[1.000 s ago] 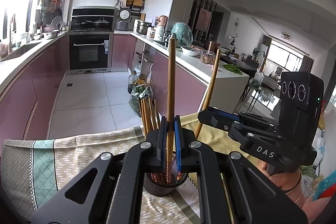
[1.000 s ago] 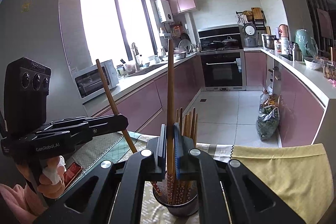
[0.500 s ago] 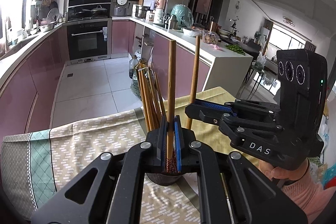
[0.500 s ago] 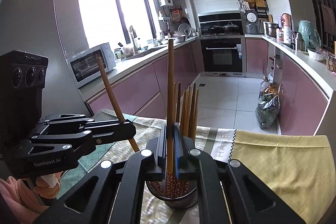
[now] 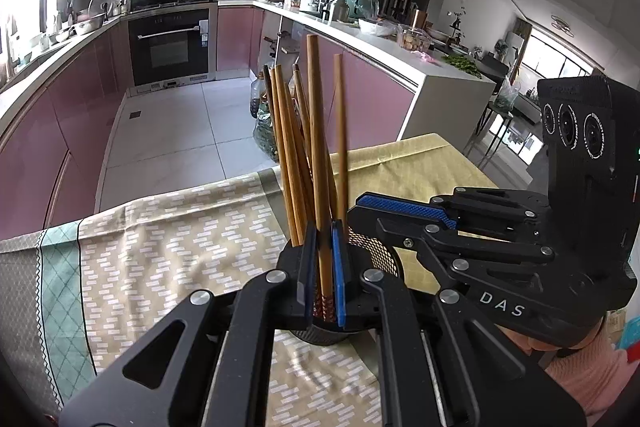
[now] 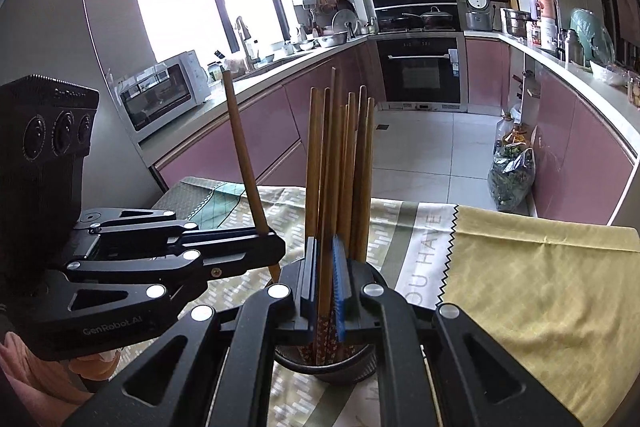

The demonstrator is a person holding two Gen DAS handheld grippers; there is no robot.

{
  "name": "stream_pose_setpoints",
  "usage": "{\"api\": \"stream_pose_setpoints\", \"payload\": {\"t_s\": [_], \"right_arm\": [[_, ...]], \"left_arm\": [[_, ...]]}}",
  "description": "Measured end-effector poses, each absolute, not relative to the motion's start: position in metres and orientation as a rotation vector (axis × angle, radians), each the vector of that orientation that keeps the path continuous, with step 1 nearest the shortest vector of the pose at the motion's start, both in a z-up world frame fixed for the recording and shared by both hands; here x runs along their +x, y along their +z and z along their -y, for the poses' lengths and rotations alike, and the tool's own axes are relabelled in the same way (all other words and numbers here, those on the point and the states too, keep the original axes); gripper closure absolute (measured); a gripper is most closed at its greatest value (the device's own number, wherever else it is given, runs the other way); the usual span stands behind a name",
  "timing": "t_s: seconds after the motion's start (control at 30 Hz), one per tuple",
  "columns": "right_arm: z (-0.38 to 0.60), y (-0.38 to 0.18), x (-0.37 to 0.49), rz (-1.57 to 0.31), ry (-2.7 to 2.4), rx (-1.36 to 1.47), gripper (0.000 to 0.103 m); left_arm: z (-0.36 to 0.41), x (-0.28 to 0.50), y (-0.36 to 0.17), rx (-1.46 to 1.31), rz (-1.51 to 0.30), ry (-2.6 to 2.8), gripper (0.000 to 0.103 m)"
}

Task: Organize utensils
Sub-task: 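Open both tools and withdraw them from the mesh cup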

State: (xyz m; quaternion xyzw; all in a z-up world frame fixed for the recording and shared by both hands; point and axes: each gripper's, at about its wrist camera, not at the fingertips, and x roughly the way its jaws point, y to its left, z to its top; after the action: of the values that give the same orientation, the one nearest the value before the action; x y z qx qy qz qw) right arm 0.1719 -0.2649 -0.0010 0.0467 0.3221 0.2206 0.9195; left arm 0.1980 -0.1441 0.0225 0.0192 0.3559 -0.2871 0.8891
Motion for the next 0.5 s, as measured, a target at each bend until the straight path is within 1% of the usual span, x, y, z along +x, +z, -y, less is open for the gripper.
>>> {"api": "stream_pose_setpoints", "payload": {"t_s": [0.2, 0.27, 0.3, 0.33, 0.37, 0.4, 0.47, 0.5], "right_arm": [[0.267, -0.004, 0.17, -0.664, 0.45, 0.11, 0.096], [0.268, -0.005, 0.169, -0.665, 0.452, 0.116, 0.093], [0.268, -0.006, 0.169, -0.665, 0.451, 0.117, 0.084], [0.269, -0.006, 0.167, -0.661, 0.446, 0.121, 0.071], [0.27, -0.007, 0.166, -0.658, 0.444, 0.124, 0.067], [0.27, -0.007, 0.165, -0.655, 0.442, 0.128, 0.065], [0.272, -0.009, 0.164, -0.654, 0.436, 0.136, 0.064], [0.273, -0.009, 0.163, -0.654, 0.436, 0.142, 0.064]], "left_arm": [[0.141, 0.203, 0.012, 0.023, -0.746, -0.588, 0.095], [0.137, 0.202, 0.011, 0.011, -0.732, -0.576, 0.089], [0.135, 0.201, 0.011, 0.003, -0.725, -0.57, 0.081], [0.132, 0.198, 0.011, -0.006, -0.714, -0.56, 0.076], [0.129, 0.196, 0.011, -0.01, -0.706, -0.55, 0.075], [0.126, 0.195, 0.01, -0.014, -0.699, -0.535, 0.073], [0.118, 0.189, 0.009, -0.015, -0.683, -0.504, 0.066], [0.114, 0.187, 0.008, -0.015, -0.672, -0.482, 0.061]]}}
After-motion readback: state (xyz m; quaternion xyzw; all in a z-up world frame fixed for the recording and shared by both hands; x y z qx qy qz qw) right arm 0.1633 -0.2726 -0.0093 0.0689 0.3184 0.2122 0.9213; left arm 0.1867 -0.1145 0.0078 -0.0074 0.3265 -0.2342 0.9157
